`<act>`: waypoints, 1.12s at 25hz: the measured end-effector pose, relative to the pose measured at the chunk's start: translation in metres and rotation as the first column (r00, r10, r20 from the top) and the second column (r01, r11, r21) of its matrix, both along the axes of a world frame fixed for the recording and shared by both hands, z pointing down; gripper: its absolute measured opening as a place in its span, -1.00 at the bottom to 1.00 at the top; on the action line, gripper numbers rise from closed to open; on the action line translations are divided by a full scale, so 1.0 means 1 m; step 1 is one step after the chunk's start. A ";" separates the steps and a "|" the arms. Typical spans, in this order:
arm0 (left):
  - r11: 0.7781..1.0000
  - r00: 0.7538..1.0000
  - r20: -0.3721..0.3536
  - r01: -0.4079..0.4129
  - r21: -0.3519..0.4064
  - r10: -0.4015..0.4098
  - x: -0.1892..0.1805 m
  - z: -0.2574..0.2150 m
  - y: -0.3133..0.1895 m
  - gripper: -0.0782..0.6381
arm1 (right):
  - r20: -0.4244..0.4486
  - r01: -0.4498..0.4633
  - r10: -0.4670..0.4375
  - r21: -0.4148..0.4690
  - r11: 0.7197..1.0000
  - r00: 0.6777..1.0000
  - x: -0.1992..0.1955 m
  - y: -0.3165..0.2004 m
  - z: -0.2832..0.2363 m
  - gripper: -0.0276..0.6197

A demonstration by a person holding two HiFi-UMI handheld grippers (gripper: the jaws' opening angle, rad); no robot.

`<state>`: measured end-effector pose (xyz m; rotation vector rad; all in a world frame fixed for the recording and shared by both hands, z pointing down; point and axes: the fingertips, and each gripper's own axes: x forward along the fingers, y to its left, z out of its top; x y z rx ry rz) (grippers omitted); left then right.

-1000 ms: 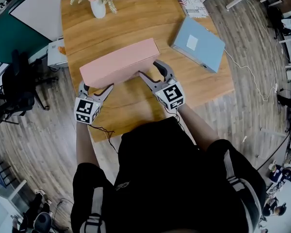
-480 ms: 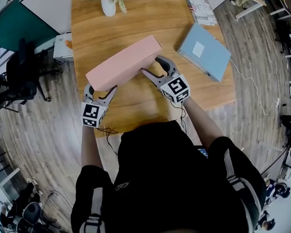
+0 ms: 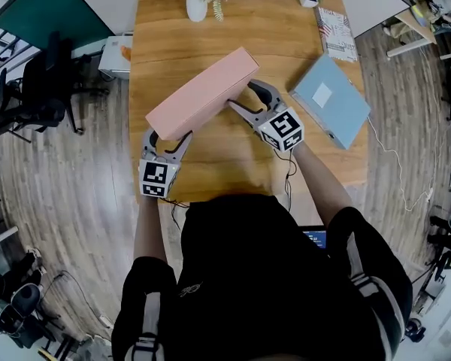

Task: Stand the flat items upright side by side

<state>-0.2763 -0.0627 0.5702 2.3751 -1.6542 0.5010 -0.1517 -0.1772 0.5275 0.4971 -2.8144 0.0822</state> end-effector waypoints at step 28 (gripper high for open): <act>0.877 0.876 0.055 0.479 0.030 -0.480 0.013 0.000 0.020 0.13 | 0.033 0.392 -0.393 0.038 0.919 0.919 -0.072 -0.033 -0.003 -0.08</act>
